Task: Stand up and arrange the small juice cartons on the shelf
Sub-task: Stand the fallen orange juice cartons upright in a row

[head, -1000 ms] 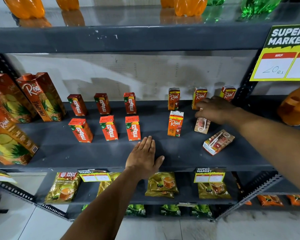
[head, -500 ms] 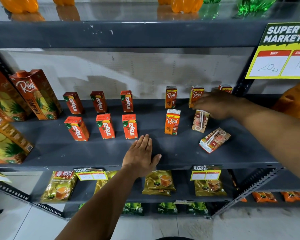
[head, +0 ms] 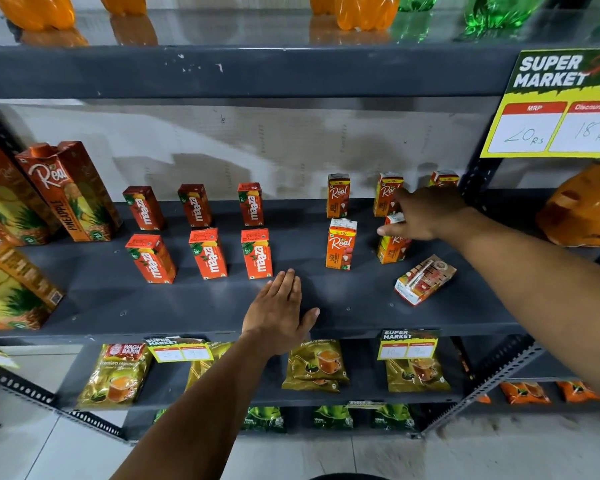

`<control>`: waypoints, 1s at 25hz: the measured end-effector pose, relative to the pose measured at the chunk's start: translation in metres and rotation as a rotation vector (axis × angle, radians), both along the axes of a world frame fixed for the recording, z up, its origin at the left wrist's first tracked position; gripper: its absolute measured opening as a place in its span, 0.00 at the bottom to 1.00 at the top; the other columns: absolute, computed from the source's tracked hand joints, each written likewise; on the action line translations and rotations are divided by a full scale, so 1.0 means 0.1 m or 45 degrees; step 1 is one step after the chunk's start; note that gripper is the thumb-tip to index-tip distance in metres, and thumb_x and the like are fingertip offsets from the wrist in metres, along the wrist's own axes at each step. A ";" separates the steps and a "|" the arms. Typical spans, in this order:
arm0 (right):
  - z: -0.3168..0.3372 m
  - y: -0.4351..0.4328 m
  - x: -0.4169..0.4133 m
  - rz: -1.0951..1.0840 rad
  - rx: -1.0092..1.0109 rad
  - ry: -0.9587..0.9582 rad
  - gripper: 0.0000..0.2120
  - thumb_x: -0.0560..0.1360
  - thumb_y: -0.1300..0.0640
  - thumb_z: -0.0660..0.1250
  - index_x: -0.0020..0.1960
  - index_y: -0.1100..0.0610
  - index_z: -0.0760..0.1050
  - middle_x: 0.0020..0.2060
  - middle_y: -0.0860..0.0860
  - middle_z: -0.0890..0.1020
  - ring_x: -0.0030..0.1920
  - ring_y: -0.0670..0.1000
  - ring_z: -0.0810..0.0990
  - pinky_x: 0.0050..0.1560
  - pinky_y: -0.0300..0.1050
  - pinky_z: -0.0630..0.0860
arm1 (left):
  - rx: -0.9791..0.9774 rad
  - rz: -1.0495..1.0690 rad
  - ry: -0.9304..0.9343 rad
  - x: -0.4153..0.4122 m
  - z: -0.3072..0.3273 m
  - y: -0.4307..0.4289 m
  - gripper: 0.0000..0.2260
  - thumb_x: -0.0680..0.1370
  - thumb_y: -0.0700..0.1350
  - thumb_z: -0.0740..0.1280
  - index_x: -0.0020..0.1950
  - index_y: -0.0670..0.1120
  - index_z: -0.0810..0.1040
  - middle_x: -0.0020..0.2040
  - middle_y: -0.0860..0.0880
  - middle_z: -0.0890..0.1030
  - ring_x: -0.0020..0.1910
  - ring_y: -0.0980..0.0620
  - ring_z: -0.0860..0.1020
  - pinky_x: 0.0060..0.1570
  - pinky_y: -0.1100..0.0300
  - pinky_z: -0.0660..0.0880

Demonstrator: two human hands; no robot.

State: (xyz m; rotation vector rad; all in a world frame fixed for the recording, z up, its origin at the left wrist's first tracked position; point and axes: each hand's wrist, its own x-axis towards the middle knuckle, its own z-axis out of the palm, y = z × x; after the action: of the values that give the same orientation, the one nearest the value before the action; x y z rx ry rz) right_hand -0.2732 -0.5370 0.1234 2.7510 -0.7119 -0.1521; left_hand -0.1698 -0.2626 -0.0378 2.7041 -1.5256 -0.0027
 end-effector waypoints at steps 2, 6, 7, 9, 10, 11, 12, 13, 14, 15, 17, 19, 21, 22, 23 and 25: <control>0.11 -0.06 -0.11 0.162 0.046 -0.249 0.39 0.68 0.27 0.60 0.69 0.53 0.65 0.60 0.58 0.78 0.60 0.62 0.76 0.55 0.54 0.71 | -0.002 0.003 -0.003 0.01 0.00 0.00 0.39 0.74 0.68 0.35 0.77 0.43 0.45 0.79 0.45 0.45 0.77 0.47 0.43 0.71 0.55 0.38; 0.04 -0.16 -0.53 0.530 0.439 -0.183 0.18 0.66 0.37 0.66 0.54 0.41 0.72 0.47 0.44 0.77 0.48 0.50 0.78 0.43 0.46 0.73 | -0.014 0.000 -0.001 0.01 -0.01 0.00 0.40 0.74 0.67 0.35 0.77 0.42 0.46 0.79 0.44 0.46 0.77 0.47 0.44 0.71 0.55 0.39; -0.09 -0.14 -0.63 0.476 0.430 0.013 0.20 0.66 0.41 0.69 0.57 0.39 0.70 0.53 0.43 0.77 0.52 0.48 0.76 0.48 0.46 0.74 | -0.008 0.000 -0.003 0.01 -0.01 0.00 0.40 0.74 0.67 0.34 0.77 0.42 0.45 0.79 0.44 0.46 0.77 0.47 0.44 0.71 0.55 0.39; -0.39 -0.16 -0.76 0.400 0.270 0.287 0.32 0.68 0.48 0.71 0.69 0.39 0.64 0.67 0.42 0.70 0.65 0.48 0.69 0.62 0.46 0.69 | 0.008 0.001 -0.009 0.01 0.00 -0.01 0.40 0.74 0.67 0.34 0.77 0.42 0.45 0.79 0.44 0.45 0.77 0.47 0.43 0.72 0.55 0.40; -0.53 -0.17 -0.78 0.386 0.232 0.320 0.36 0.69 0.50 0.70 0.73 0.41 0.60 0.71 0.43 0.66 0.69 0.49 0.65 0.66 0.46 0.65 | 0.008 0.002 -0.011 0.01 0.00 -0.01 0.40 0.74 0.67 0.34 0.77 0.42 0.45 0.79 0.44 0.45 0.77 0.47 0.43 0.72 0.55 0.40; -0.62 -0.18 -0.79 0.369 0.233 0.319 0.37 0.70 0.53 0.69 0.75 0.43 0.57 0.73 0.44 0.64 0.71 0.49 0.63 0.68 0.47 0.62 | 0.005 0.000 -0.012 0.00 0.01 0.00 0.40 0.74 0.67 0.34 0.77 0.42 0.45 0.79 0.44 0.46 0.77 0.47 0.44 0.72 0.55 0.40; -0.68 -0.19 -0.78 0.350 0.238 0.305 0.37 0.71 0.54 0.69 0.75 0.44 0.56 0.74 0.46 0.64 0.72 0.50 0.63 0.69 0.47 0.61 | 0.001 -0.003 -0.015 -0.01 0.02 0.00 0.40 0.74 0.67 0.35 0.77 0.42 0.45 0.79 0.44 0.46 0.77 0.47 0.44 0.72 0.55 0.40; -0.71 -0.20 -0.77 0.336 0.232 0.286 0.37 0.71 0.55 0.69 0.75 0.46 0.57 0.73 0.47 0.66 0.71 0.51 0.64 0.69 0.47 0.61 | 0.000 -0.006 -0.017 -0.01 0.03 0.01 0.39 0.75 0.67 0.35 0.77 0.41 0.46 0.79 0.44 0.46 0.77 0.48 0.44 0.72 0.55 0.40; -0.72 -0.20 -0.77 0.333 0.204 0.272 0.35 0.71 0.54 0.69 0.74 0.46 0.59 0.72 0.48 0.68 0.70 0.52 0.66 0.68 0.48 0.62 | 0.001 -0.007 -0.019 -0.02 0.03 0.01 0.39 0.75 0.67 0.36 0.77 0.41 0.46 0.79 0.44 0.46 0.77 0.48 0.44 0.72 0.56 0.39; -0.73 -0.21 -0.77 0.336 0.159 0.250 0.33 0.71 0.52 0.70 0.73 0.46 0.62 0.69 0.48 0.71 0.68 0.52 0.69 0.66 0.48 0.63 | 0.003 -0.005 -0.020 -0.02 0.03 0.02 0.38 0.75 0.66 0.36 0.77 0.41 0.46 0.79 0.44 0.46 0.77 0.48 0.44 0.72 0.56 0.39; -0.75 -0.22 -0.81 0.273 0.098 0.111 0.28 0.69 0.46 0.72 0.66 0.46 0.69 0.62 0.48 0.77 0.60 0.52 0.75 0.59 0.48 0.68 | 0.011 0.000 -0.016 -0.03 0.04 0.02 0.38 0.75 0.66 0.36 0.77 0.42 0.45 0.79 0.44 0.46 0.77 0.48 0.44 0.72 0.56 0.39; -0.79 -0.20 -0.87 0.035 0.243 -0.254 0.25 0.66 0.42 0.73 0.60 0.47 0.72 0.54 0.49 0.80 0.52 0.54 0.78 0.47 0.47 0.70 | 0.021 0.004 -0.016 -0.02 0.04 0.02 0.38 0.76 0.66 0.36 0.77 0.42 0.45 0.79 0.44 0.45 0.77 0.48 0.43 0.72 0.55 0.40; -0.88 -0.15 -0.90 -0.278 0.551 -0.782 0.25 0.64 0.43 0.76 0.55 0.50 0.73 0.46 0.49 0.80 0.45 0.52 0.77 0.41 0.46 0.71 | 0.023 0.011 -0.022 -0.02 0.03 0.02 0.37 0.76 0.66 0.37 0.77 0.42 0.45 0.79 0.44 0.45 0.77 0.48 0.43 0.72 0.55 0.39; -0.94 -0.12 -0.90 -0.407 0.654 -1.013 0.24 0.63 0.44 0.77 0.53 0.52 0.73 0.44 0.49 0.80 0.44 0.51 0.77 0.40 0.45 0.71 | 0.026 0.012 -0.023 -0.02 0.03 0.01 0.37 0.77 0.66 0.38 0.77 0.42 0.44 0.79 0.44 0.45 0.77 0.48 0.43 0.72 0.55 0.39; -1.01 -0.09 -0.89 -0.507 0.699 -1.189 0.24 0.62 0.45 0.79 0.51 0.54 0.74 0.44 0.51 0.80 0.43 0.52 0.77 0.40 0.45 0.72 | 0.032 0.012 -0.024 -0.02 0.03 0.01 0.37 0.77 0.65 0.38 0.77 0.41 0.44 0.79 0.44 0.45 0.77 0.48 0.43 0.72 0.55 0.39; -1.12 -0.04 -0.87 -0.661 0.721 -1.394 0.24 0.61 0.47 0.80 0.48 0.56 0.73 0.46 0.54 0.81 0.45 0.56 0.80 0.40 0.45 0.73 | 0.037 0.013 -0.023 -0.03 0.03 0.01 0.37 0.76 0.65 0.37 0.77 0.41 0.44 0.79 0.44 0.45 0.77 0.48 0.43 0.72 0.56 0.39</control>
State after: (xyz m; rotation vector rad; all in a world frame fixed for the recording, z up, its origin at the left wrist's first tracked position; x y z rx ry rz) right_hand -0.3599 -0.5408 0.0118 2.9058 -1.8646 1.3193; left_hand -0.1723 -0.2617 -0.0347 2.7417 -1.5281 -0.0005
